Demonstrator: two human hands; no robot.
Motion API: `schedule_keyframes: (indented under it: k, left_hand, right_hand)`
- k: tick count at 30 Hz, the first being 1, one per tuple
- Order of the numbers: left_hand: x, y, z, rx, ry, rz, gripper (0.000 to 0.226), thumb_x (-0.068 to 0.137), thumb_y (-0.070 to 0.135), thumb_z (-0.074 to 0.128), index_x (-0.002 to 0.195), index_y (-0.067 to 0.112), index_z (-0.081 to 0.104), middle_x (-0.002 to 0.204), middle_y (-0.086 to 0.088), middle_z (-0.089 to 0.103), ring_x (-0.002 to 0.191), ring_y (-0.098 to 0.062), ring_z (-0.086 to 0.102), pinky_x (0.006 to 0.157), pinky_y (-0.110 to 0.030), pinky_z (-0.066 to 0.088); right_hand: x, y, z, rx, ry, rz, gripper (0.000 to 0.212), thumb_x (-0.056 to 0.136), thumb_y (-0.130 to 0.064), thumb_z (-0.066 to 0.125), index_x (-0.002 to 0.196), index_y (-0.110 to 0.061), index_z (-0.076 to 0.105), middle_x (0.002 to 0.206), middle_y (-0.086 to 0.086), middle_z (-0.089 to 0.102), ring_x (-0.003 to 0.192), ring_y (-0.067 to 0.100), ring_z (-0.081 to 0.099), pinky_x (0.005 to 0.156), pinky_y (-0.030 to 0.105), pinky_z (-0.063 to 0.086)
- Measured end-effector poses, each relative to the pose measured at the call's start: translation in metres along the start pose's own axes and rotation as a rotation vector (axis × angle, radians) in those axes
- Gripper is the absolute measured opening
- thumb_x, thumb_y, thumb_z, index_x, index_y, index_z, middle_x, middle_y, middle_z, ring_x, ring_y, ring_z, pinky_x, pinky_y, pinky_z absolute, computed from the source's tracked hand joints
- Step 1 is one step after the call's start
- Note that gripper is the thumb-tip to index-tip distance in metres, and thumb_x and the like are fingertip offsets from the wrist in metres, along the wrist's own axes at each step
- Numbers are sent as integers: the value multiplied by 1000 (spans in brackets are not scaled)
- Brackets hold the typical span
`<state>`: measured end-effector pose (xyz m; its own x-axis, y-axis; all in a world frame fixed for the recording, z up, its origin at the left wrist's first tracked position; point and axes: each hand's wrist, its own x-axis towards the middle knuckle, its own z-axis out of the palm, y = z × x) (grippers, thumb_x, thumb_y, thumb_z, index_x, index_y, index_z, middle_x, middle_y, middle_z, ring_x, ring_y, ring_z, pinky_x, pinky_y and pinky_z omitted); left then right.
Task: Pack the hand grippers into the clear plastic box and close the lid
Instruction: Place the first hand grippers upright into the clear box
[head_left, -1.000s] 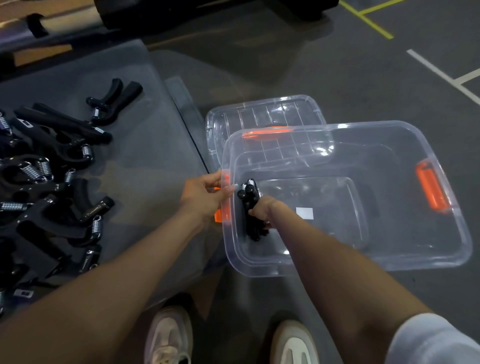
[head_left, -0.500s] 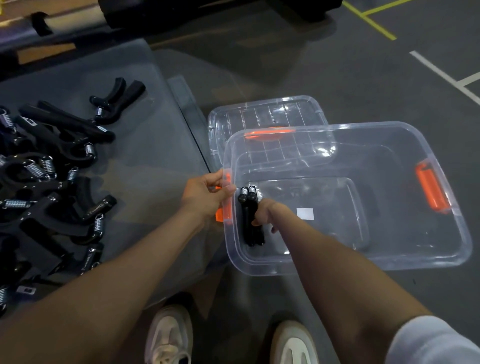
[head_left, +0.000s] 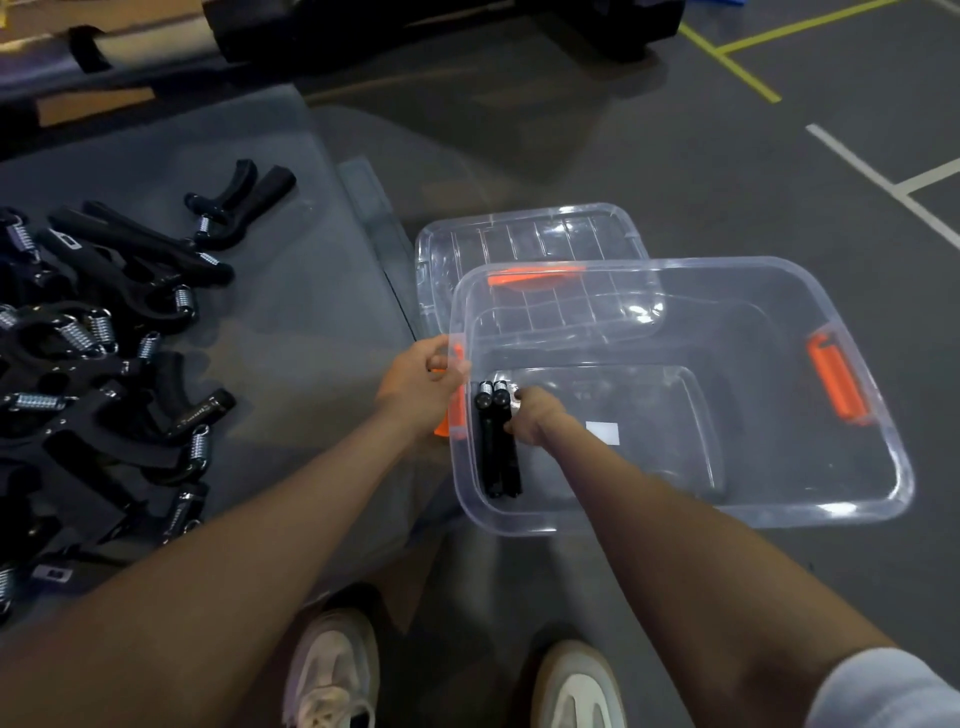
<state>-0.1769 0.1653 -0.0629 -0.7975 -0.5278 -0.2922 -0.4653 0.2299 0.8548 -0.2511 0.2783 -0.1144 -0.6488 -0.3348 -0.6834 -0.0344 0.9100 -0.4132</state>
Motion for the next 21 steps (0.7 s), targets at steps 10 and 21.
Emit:
schedule_keyframes:
  k: [10,21]
  left_hand:
    - [-33,28,-100,78,224,-5,40,89,5,55,129,0,48,128,-19,56,111,-31,59,96,-27,42]
    - [-120,-77,-266,235,459,-132,43,84,13,63,125,11,54,124,-10,56,115,-23,55,102,-33,42]
  right_hand:
    - [-67,-109,-30,187,436,-306,31,88,-8,55,119,-7,56,122,19,59,114,33,58,95,33,44]
    - [-120,-257,90,-117,40,-449,22,89,-13,58,110,-4,59,100,14,57,88,16,42,71,26,46]
